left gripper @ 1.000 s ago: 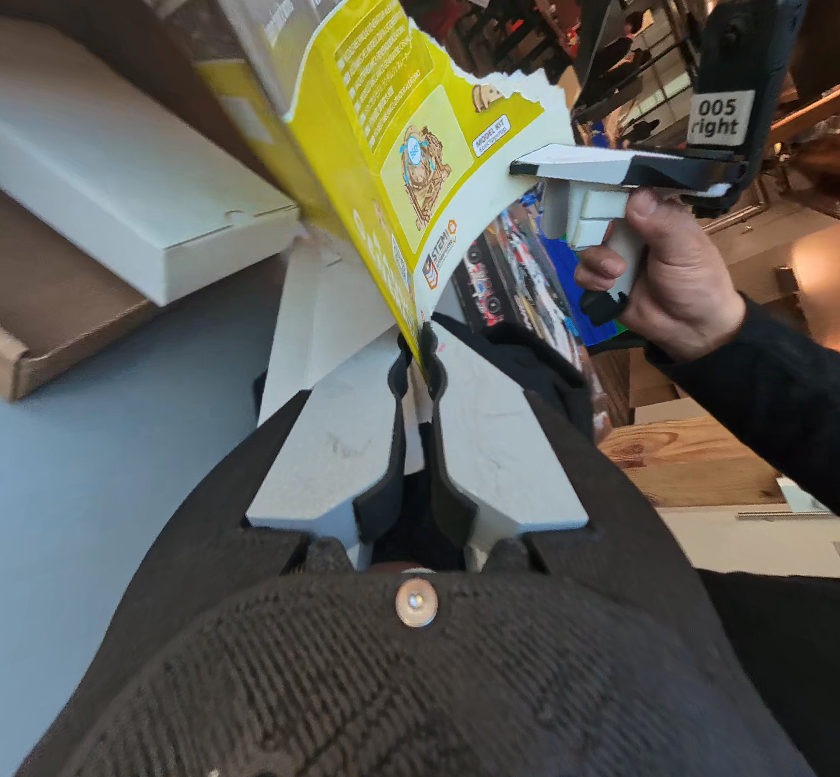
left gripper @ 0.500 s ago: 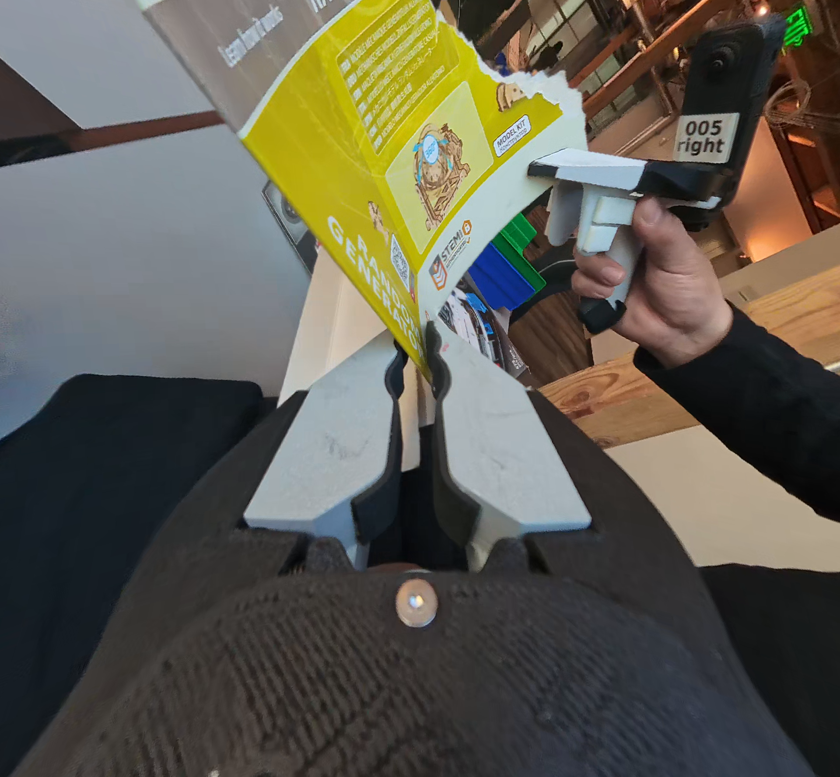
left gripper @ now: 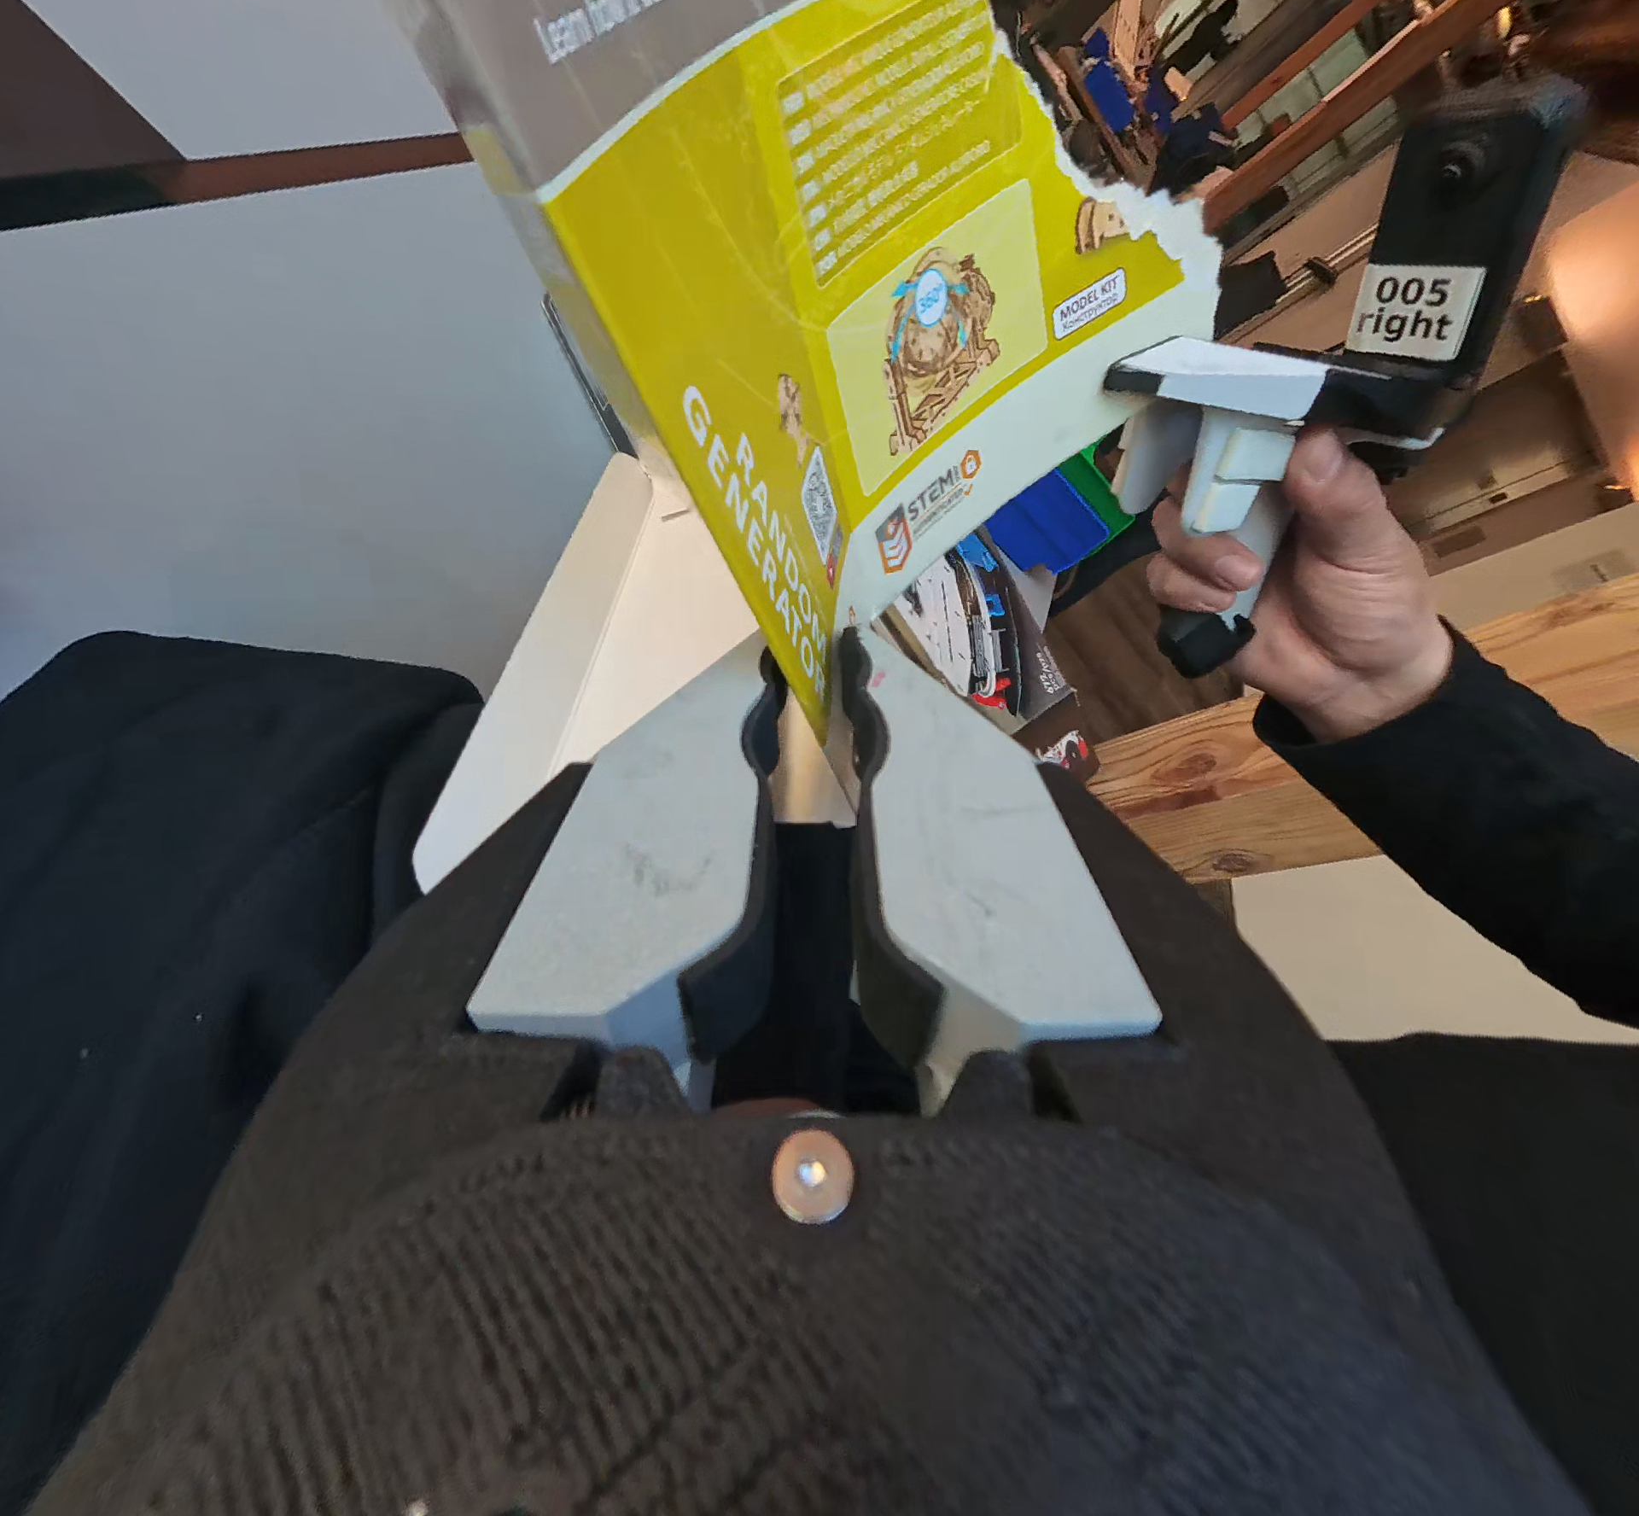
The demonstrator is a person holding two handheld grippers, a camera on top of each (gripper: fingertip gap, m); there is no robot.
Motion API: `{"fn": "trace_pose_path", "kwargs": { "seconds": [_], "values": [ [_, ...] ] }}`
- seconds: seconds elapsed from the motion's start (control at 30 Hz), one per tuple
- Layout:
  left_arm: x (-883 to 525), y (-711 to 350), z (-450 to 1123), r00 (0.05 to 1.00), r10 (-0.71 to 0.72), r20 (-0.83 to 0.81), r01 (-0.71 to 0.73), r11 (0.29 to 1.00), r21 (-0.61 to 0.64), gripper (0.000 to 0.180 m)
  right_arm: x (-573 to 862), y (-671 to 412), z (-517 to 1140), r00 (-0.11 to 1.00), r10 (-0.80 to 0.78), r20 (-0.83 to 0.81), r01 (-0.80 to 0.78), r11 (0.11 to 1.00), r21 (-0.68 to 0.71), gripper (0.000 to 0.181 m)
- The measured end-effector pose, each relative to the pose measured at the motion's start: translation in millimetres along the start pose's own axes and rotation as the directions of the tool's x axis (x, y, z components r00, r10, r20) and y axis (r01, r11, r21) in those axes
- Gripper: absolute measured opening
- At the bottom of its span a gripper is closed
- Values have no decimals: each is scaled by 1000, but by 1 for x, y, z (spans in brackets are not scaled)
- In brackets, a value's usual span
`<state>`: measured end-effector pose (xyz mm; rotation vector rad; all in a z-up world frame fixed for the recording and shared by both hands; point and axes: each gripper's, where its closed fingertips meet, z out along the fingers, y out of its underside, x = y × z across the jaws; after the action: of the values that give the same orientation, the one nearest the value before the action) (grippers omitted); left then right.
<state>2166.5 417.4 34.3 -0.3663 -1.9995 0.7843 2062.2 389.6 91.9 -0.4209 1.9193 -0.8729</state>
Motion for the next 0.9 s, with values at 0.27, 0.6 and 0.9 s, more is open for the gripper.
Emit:
{"fn": "trace_pose_path", "kwargs": {
  "seconds": [0.27,0.6,0.9],
  "values": [
    [-28,-20,-20,964,160,212,-166,986,9,39,15,8,-15,996,85,-10,-85,996,41,0],
    [-243,-16,-59,627,605,491,-321,775,-545,103,38,24,-27,977,183,-106,-177,982,66,0],
    [-276,-20,-39,233,893,385,-486,449,-750,56,37,27,-25,965,224,-138,-214,973,89,0]
  ]
}}
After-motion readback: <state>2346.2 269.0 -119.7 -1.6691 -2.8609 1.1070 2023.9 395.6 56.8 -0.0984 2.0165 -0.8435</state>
